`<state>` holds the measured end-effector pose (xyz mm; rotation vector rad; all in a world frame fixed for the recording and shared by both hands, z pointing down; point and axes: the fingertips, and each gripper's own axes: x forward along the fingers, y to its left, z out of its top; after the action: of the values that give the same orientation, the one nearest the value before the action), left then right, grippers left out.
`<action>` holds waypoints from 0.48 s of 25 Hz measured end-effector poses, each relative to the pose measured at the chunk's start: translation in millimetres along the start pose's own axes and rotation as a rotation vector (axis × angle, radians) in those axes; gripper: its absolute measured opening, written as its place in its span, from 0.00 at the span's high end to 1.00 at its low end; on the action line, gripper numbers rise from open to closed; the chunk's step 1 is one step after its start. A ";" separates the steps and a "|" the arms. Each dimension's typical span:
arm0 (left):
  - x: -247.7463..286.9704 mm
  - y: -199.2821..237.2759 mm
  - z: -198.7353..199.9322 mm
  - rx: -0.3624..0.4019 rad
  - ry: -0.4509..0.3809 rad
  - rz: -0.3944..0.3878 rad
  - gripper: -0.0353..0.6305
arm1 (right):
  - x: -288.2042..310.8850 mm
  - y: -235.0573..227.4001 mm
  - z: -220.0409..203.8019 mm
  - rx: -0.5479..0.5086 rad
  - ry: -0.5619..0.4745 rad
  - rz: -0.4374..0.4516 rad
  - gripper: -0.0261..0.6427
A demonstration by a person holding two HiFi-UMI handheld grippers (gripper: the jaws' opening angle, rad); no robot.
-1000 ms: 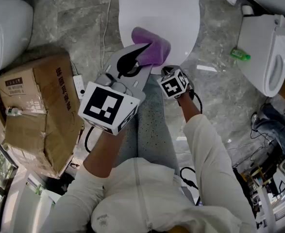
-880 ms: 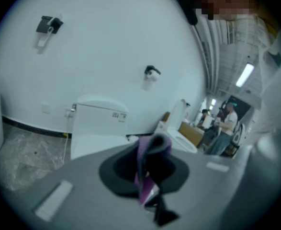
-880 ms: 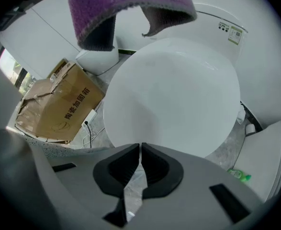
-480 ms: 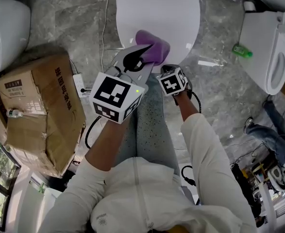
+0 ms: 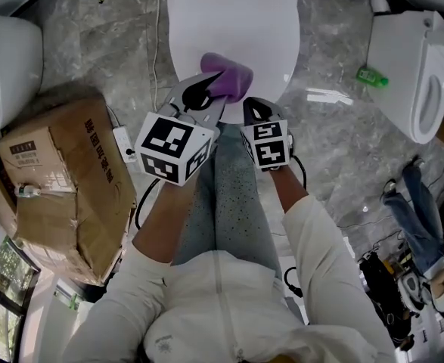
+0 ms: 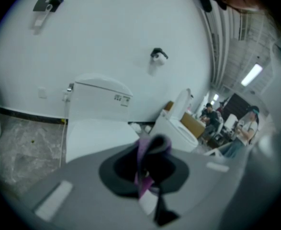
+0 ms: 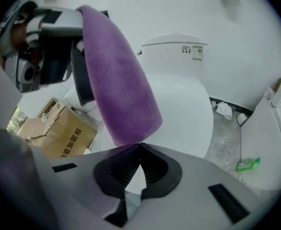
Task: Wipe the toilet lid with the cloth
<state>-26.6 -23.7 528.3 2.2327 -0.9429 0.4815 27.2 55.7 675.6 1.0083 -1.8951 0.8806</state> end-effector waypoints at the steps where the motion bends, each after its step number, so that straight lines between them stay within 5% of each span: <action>1: 1.9 2.9 3.6 0.002 -0.002 0.004 0.92 | -4.3 -2.0 12.8 0.001 -0.035 -0.008 0.94; 12: 33.8 43.0 56.6 0.025 -0.060 0.071 0.92 | -53.7 -33.0 116.3 0.013 -0.290 -0.056 0.94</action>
<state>-31.1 -102.2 524.9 2.2533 -1.0551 0.4625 38.4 -39.3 584.2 1.2463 -2.0904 0.7463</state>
